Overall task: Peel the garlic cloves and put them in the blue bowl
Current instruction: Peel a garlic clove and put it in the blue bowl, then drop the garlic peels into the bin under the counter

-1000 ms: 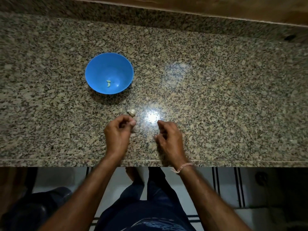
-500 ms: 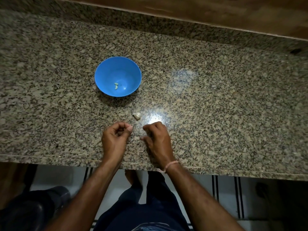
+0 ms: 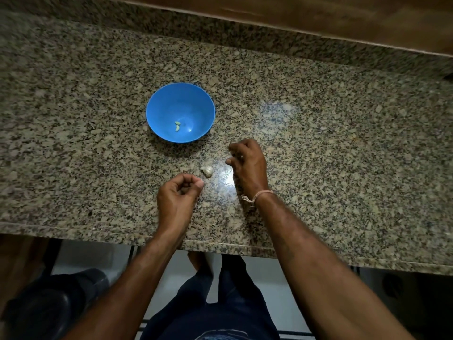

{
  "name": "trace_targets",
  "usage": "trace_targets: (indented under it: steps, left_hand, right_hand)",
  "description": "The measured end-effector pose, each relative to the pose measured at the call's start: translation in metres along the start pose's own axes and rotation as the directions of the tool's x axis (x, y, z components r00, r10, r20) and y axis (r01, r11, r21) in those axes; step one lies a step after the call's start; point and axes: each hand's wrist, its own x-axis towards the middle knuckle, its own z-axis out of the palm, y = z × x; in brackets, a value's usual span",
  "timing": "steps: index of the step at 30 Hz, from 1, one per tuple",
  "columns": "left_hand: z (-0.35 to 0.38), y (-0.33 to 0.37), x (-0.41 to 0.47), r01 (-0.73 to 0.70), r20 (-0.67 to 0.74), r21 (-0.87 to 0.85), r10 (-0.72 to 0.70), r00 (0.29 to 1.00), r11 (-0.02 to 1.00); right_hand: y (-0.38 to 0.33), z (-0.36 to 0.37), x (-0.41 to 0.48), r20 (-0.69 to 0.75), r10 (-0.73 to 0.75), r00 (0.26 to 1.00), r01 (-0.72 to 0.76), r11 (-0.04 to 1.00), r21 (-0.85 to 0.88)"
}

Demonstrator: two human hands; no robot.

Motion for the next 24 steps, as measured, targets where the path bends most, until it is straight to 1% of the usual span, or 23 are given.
trace_targets:
  steps: [1,5,9,12,15,16,17,18,19,20,21,22,23,24]
  left_hand:
    - [0.001,0.0,0.0,-0.003,0.0,0.008,0.003,1.0,1.0]
    - [0.004,0.003,-0.001,-0.04,-0.011,0.051,0.041,0.999,0.998]
    - [0.005,0.003,-0.003,-0.059,-0.012,0.057,0.059,0.998,0.997]
    - [0.003,0.001,-0.005,-0.064,0.007,0.044,0.064,0.998,0.997]
    - [0.0,-0.001,-0.009,-0.056,0.032,0.009,0.055,0.998,0.998]
    - [-0.001,-0.002,-0.011,-0.055,0.042,-0.001,0.055,0.998,0.998]
    - [-0.002,-0.003,-0.014,-0.061,0.049,-0.01,0.062,0.997,0.998]
    - [-0.004,-0.003,-0.018,-0.068,0.052,-0.015,0.069,0.996,0.998]
    - [-0.007,-0.004,-0.022,-0.071,0.049,-0.018,0.072,0.996,0.997]
    - [-0.009,-0.004,-0.026,-0.071,0.041,-0.023,0.072,0.997,0.997]
    - [-0.012,-0.004,-0.03,-0.064,0.03,-0.031,0.065,0.997,0.997]
    - [-0.015,-0.004,-0.035,-0.055,0.013,-0.047,0.055,0.998,0.997]
    - [-0.018,-0.006,-0.041,-0.041,-0.005,-0.068,0.04,0.999,0.997]
    - [-0.023,-0.007,-0.046,-0.022,-0.032,-0.091,0.019,0.999,0.996]
  right_hand:
    - [0.002,0.002,0.002,-0.007,-0.019,1.0,0.018,1.0,-0.012]
    - [0.005,0.008,0.007,-0.063,-0.092,0.994,0.08,0.982,-0.173]
    - [0.0,0.01,0.007,-0.083,-0.108,0.991,0.075,0.942,-0.328]
    - [-0.005,0.007,-0.004,-0.02,-0.11,0.994,0.087,0.878,-0.47]
    - [-0.01,0.005,-0.04,0.086,-0.043,0.995,0.082,0.843,-0.531]
    - [-0.013,0.006,-0.055,0.095,0.014,0.995,0.034,0.871,-0.49]
    - [-0.019,0.005,-0.068,0.095,0.11,0.989,-0.064,0.919,-0.39]
    - [-0.023,0.003,-0.08,0.114,0.23,0.967,-0.199,0.952,-0.232]
    - [-0.026,0.0,-0.087,0.157,0.332,0.93,-0.331,0.943,-0.037]
    - [-0.031,-0.005,-0.093,0.228,0.412,0.882,-0.45,0.88,0.149]
    - [-0.036,-0.01,-0.098,0.325,0.466,0.823,-0.559,0.768,0.312]
    - [-0.045,-0.012,-0.103,0.435,0.482,0.76,-0.648,0.617,0.447]
    - [-0.053,-0.012,-0.107,0.524,0.479,0.704,-0.71,0.467,0.527]
    - [-0.061,-0.01,-0.109,0.583,0.473,0.66,-0.749,0.359,0.557]
